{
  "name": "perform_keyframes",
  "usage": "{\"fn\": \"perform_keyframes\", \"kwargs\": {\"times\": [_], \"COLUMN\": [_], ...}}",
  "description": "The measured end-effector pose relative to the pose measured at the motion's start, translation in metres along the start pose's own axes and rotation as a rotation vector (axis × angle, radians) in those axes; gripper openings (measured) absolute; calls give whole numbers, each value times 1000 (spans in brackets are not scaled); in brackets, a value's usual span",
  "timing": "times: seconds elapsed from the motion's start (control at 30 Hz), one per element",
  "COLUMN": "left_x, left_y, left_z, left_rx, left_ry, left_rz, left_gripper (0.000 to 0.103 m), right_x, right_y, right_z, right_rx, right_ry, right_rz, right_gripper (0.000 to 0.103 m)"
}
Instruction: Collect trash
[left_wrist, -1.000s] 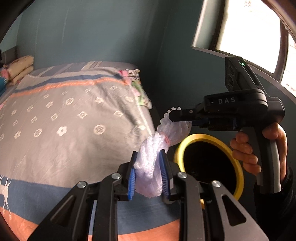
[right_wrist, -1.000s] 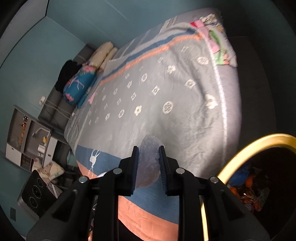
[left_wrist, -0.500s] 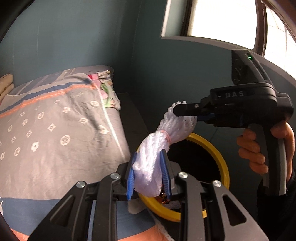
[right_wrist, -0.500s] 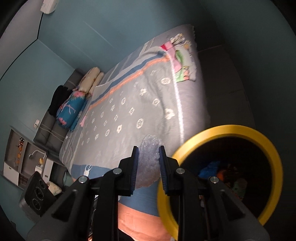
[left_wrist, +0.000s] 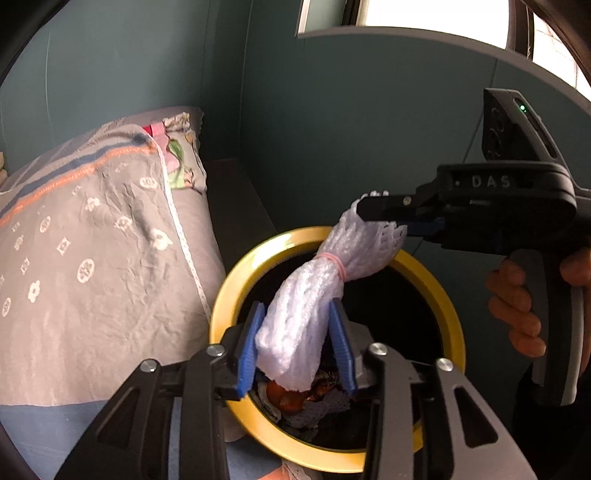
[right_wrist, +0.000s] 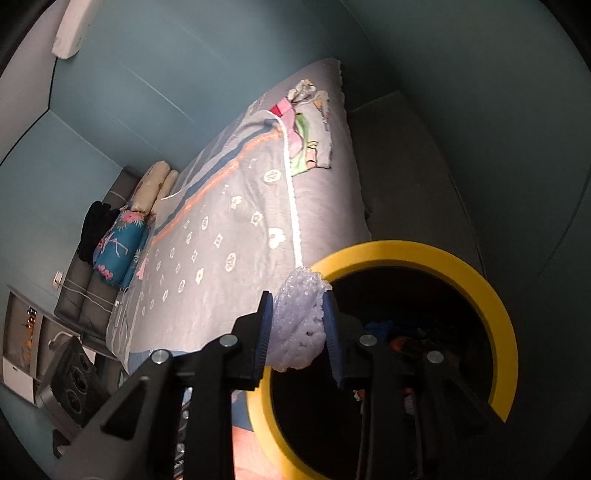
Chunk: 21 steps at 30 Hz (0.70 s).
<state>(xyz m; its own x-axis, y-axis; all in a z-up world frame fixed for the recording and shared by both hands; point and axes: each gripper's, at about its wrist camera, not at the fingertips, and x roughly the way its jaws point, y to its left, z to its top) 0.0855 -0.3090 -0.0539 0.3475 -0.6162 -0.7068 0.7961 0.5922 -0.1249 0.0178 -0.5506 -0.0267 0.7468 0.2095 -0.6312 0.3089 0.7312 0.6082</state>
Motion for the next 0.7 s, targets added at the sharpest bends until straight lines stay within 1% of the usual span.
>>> {"fn": "perform_keyframes", "kwargs": {"times": [0.03, 0.1, 0.17, 0.27, 0.33, 0.37, 0.5, 0.63, 0.7], "left_x": [1, 3, 2, -5, -10, -12, -25, -43, -55], "left_y": [0, -1, -1, -2, 0, 1, 12, 32, 44], "left_z": [-1, -3, -5, -7, -6, -6, -5, -11, -17], "left_rx": [1, 9, 9, 3, 0, -5, -49, -96, -126], "left_ry": [0, -7, -10, -23, -36, -40, -56, -71, -88], "left_rz": [4, 5, -3, -15, -9, -9, -7, 19, 48], "left_gripper": [43, 49, 62, 70, 71, 72, 72, 72, 72], "right_x": [-1, -1, -3, -7, -12, -11, -10, 6, 15], "right_y": [-3, -8, -11, -10, -10, -10, 2, 17, 26], "right_z": [0, 0, 0, -2, -1, 0, 1, 4, 2], "right_rx": [0, 9, 16, 14, 20, 19, -26, -63, -83], "right_ry": [-1, -8, -17, -44, -66, -68, -79, -51, -33], "right_rz": [-5, -20, -26, -61, -72, -73, -111, -105, -104], "right_gripper": [34, 37, 40, 45, 52, 52, 53, 53, 53]}}
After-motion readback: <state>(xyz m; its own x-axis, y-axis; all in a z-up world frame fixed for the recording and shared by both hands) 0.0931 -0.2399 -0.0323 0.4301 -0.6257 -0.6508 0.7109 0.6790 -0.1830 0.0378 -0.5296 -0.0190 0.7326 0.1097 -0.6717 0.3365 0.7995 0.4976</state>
